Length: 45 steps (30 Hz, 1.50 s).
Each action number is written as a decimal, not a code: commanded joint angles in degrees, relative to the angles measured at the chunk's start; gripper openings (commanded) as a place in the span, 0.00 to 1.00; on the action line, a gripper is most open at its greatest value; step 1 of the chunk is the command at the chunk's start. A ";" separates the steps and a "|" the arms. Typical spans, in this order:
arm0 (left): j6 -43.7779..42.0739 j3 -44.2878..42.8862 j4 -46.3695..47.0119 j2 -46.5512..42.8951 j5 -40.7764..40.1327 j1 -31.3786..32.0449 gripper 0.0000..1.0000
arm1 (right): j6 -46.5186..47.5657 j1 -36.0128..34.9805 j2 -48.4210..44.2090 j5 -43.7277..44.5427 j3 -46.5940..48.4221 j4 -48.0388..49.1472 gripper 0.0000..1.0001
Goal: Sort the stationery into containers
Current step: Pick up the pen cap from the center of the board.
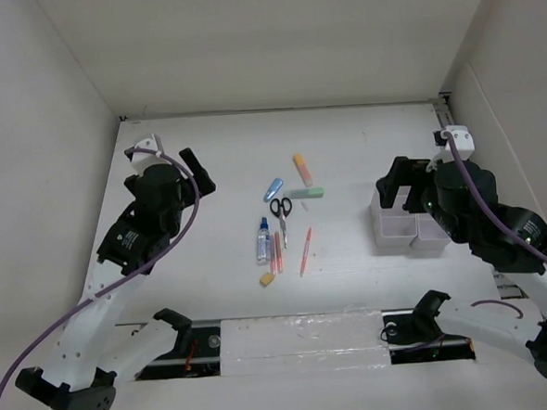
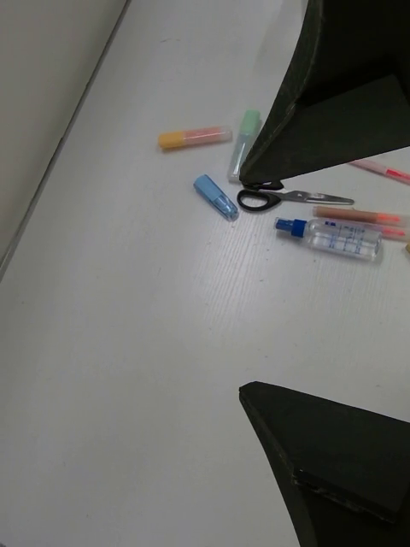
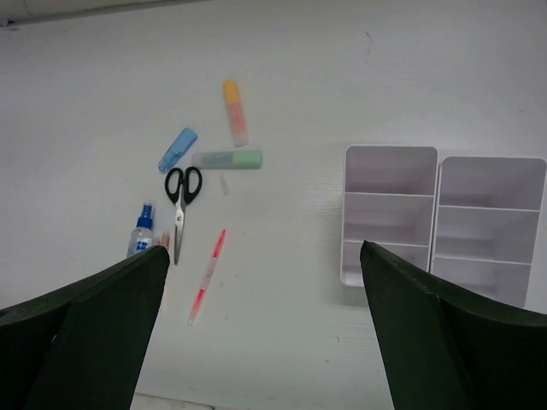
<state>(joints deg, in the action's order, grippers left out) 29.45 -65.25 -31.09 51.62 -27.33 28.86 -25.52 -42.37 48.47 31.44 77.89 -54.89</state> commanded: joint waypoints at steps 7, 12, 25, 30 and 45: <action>1.40 -0.58 0.68 -2.92 -2.20 0.05 1.00 | -3.84 0.79 -7.76 0.82 -5.19 9.27 1.00; 1.40 -0.58 0.15 -1.09 -1.58 0.05 1.00 | -3.84 0.80 -12.19 -3.05 -10.21 15.79 1.00; 7.98 -8.83 1.12 15.86 5.55 9.17 1.00 | -11.92 -0.87 -5.75 -3.57 -13.11 11.48 1.00; 12.03 -15.08 0.51 31.86 7.55 15.78 1.00 | -9.81 -2.19 -5.75 -5.43 -10.83 6.56 1.00; 17.92 -30.63 0.32 56.39 9.93 23.26 0.94 | -9.73 -4.21 -12.96 -7.53 -13.19 3.21 0.94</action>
<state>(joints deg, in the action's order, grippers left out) 45.36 -93.47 -29.58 107.83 -17.19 52.25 -36.23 -46.17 35.29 26.02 65.04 -52.40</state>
